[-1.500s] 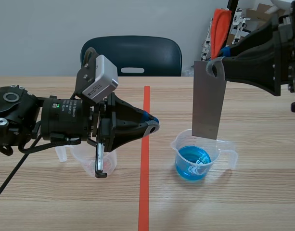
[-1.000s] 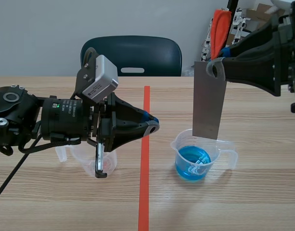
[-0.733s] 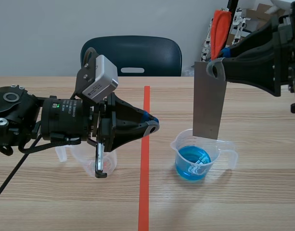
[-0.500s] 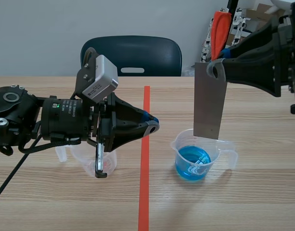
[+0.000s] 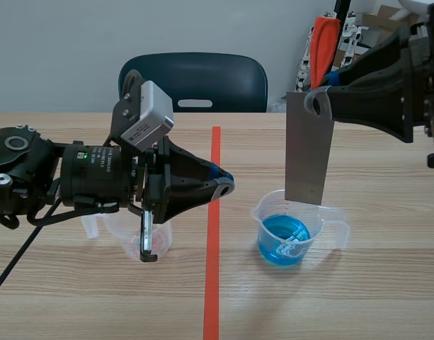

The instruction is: Do the redox reaction experiment. lower the plate into the blue solution

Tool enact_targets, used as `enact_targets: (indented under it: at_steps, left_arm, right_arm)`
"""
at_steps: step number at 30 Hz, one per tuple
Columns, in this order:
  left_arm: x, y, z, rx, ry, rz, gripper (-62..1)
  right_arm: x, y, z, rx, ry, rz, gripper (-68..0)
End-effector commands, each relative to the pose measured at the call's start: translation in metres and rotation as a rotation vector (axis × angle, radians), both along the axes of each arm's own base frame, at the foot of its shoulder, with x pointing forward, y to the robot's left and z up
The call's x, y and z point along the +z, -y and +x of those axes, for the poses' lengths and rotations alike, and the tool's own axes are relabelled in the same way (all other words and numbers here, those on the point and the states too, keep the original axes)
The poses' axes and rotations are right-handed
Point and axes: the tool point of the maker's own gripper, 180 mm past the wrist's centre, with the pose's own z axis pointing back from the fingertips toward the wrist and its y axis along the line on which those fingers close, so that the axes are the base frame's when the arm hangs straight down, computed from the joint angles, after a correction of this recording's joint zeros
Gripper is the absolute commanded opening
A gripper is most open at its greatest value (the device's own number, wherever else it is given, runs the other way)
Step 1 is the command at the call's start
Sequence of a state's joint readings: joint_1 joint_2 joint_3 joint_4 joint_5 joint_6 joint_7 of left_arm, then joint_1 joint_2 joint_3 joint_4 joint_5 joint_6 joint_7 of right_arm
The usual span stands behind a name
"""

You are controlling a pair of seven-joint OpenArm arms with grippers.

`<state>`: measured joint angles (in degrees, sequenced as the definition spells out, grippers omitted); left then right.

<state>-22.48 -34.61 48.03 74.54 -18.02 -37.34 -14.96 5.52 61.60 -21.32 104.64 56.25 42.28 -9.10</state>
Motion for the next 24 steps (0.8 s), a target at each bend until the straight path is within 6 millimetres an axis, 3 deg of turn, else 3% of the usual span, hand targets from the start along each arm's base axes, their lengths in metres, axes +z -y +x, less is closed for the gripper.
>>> enact_targets:
  at_steps: [1,8,17,24]
  left_arm:
    - [0.007,-0.002,-0.001,0.009,-0.007,-0.047,-58.2]
    - [0.001,-0.030,-0.013,0.055,-0.051,-0.100,-58.2]
    - [-0.008,-0.089,-0.026,0.206,-0.109,-0.146,-58.2]
    - [-0.014,-0.127,-0.049,0.321,-0.155,-0.193,-58.2]
  right_arm:
    - [0.012,0.000,0.002,0.009,0.029,0.016,-66.9]
    - [0.012,0.000,0.002,0.009,0.030,0.020,-66.9]
    - [0.001,-0.001,-0.008,0.035,0.063,0.036,-66.9]
    - [0.004,0.009,-0.001,0.003,0.080,0.114,-66.9]
